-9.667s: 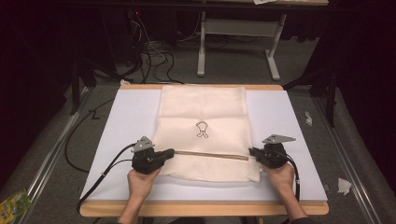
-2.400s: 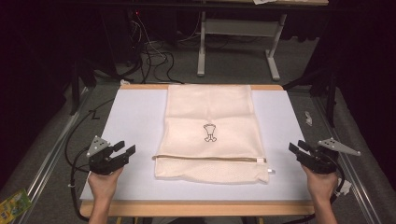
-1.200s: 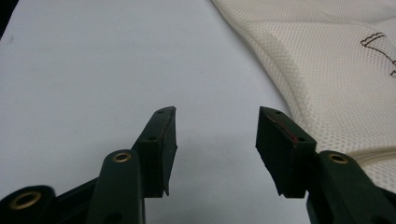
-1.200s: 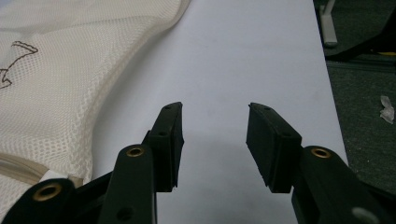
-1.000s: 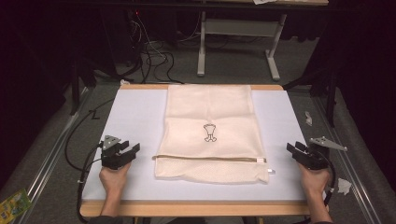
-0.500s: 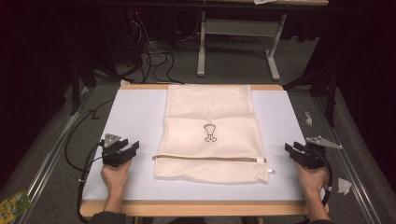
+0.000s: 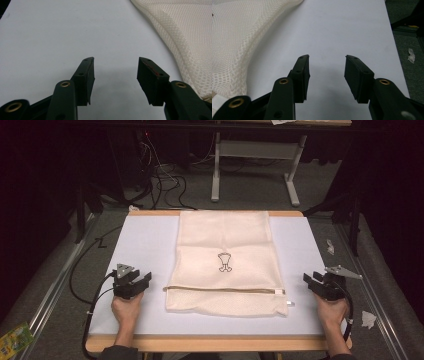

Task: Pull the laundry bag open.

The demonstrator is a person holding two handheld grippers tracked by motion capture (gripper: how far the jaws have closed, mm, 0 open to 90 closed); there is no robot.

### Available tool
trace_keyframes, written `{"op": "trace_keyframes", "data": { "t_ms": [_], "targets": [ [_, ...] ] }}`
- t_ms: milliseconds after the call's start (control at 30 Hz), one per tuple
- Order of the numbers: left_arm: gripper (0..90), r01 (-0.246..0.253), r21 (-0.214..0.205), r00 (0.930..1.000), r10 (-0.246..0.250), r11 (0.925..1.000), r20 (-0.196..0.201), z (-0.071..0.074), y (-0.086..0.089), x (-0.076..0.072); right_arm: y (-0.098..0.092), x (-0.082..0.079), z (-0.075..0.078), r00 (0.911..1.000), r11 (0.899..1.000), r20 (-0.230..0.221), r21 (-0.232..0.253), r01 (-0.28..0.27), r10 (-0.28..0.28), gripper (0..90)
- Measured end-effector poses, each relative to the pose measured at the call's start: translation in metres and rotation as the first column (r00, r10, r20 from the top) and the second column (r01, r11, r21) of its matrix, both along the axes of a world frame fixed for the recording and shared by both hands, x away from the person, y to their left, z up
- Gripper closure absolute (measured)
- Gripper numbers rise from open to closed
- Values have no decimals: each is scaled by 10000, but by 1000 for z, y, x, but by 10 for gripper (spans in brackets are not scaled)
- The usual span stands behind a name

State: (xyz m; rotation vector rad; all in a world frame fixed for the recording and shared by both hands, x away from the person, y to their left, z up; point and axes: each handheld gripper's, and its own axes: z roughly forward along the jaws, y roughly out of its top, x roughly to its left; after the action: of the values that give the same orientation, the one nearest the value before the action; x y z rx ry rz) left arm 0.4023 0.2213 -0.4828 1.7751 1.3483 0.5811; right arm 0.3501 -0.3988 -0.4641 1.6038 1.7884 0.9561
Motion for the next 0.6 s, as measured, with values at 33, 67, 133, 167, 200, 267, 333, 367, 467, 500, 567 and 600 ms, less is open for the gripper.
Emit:
{"op": "trace_keyframes", "data": {
  "t_ms": [33,67,133,167,200,267,333,367,467,500,567,600],
  "targets": [
    [479,0,0,10000,0,10000,0,0,0,0,0,0,-1,10000,10000,16,-16,-17,17,559],
    [478,18,7,10000,-18,10000,-19,0,0,0,0,1,-1,10000,10000,18,-34,-35,35,559],
    [478,6,36,10000,-6,10000,6,0,0,0,1,1,-2,10000,10000,-18,29,18,-18,558],
    [478,7,42,10000,-7,10000,17,0,-1,0,2,1,-3,10000,10000,-51,41,23,-22,556],
    [477,26,80,10000,-26,10000,18,0,-1,0,2,1,-4,10000,10000,-73,46,38,-38,555],
    [475,45,155,10000,-45,9999,-12,-1,-2,0,3,2,-5,9999,10000,-87,42,73,-73,550],
    [467,68,207,10000,-68,9998,-36,-1,-2,0,3,2,-6,9999,9999,-111,86,120,-119,548],
    [460,70,208,9999,-67,9998,-144,-1,-3,1,5,4,-8,9999,9999,-72,74,114,-113,542],
    [444,144,426,9998,-139,9990,-119,-1,-4,1,9,4,-11,9995,9997,-205,-126,223,-226,533],
    [438,144,426,9998,-139,9990,-119,-1,-4,1,9,4,-11,9995,9997,-205,-126,223,-226,533],
    [431,192,580,9997,-185,9981,-140,-2,-6,1,11,4,-11,9999,9988,-76,-462,135,-139,520],
    [432,212,741,9997,-205,9970,-96,-2,-7,1,12,4,-11,9999,9983,-45,-565,138,-141,519]
  ]
}}
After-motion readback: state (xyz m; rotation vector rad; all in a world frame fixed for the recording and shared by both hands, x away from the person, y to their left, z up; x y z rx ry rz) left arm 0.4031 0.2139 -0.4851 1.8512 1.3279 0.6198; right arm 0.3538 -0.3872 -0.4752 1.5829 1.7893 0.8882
